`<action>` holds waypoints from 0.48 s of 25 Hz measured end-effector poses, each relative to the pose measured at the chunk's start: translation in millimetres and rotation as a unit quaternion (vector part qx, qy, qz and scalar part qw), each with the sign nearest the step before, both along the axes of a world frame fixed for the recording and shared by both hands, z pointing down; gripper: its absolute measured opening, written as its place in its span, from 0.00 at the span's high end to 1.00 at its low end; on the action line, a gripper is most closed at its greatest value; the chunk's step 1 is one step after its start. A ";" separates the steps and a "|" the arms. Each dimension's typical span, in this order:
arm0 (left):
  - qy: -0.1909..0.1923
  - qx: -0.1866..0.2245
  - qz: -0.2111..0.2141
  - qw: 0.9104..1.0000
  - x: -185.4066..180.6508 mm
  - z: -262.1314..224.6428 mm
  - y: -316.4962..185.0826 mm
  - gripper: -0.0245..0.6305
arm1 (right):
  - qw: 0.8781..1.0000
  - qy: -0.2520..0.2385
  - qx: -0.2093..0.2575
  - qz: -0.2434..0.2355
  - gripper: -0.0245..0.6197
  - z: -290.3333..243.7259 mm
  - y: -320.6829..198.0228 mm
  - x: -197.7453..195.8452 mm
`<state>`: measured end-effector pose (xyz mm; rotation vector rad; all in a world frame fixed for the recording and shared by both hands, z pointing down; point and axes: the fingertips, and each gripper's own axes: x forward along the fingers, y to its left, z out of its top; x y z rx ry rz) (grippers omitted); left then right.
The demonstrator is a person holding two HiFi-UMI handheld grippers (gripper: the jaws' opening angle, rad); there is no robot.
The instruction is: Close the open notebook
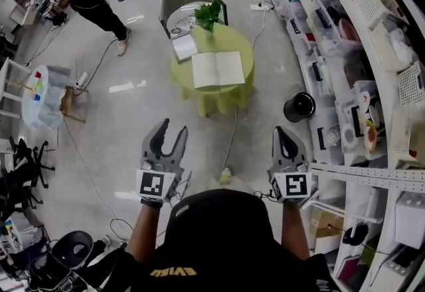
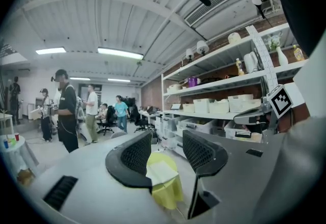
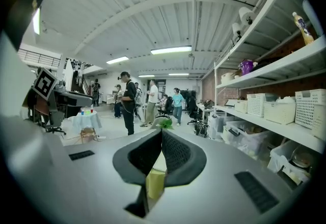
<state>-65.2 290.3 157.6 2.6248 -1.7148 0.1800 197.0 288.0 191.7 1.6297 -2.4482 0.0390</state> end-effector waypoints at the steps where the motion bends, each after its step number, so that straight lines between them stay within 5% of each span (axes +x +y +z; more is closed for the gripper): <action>1: -0.002 -0.004 0.002 1.000 2.3 3.1 -3.3 0.65 | 1.000 -0.001 -0.002 -0.002 0.96 1.0 -4.6 1.2; 12: 0.010 -0.021 0.009 1.000 6.0 21.4 -74.3 0.65 | 0.999 0.016 -0.024 -0.025 0.96 20.2 -70.7 -10.5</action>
